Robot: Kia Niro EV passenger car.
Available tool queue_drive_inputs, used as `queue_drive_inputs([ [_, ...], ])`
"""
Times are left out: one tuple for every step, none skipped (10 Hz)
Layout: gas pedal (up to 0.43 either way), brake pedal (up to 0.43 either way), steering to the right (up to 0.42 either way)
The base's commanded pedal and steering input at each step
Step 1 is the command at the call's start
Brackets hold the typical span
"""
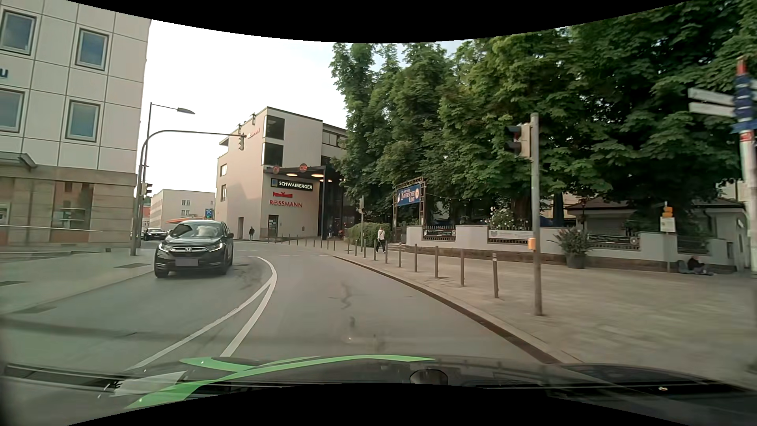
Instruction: Follow the waypoints while adhering to traffic rules and regulations
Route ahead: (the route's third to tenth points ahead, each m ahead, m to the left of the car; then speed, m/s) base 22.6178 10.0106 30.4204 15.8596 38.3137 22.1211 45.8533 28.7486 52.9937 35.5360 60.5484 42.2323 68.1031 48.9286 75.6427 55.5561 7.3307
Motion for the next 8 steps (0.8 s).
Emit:
queue_drive_inputs([
  [0.177, 0.0, -0.114],
  [0.209, 0.0, -0.114],
  [0.209, 0.0, -0.114],
  [0.197, 0.0, -0.116],
  [0.189, 0.0, -0.12],
  [0.177, 0.0, -0.127],
  [0.157, 0.0, -0.133],
  [0.138, 0.0, -0.134],
])
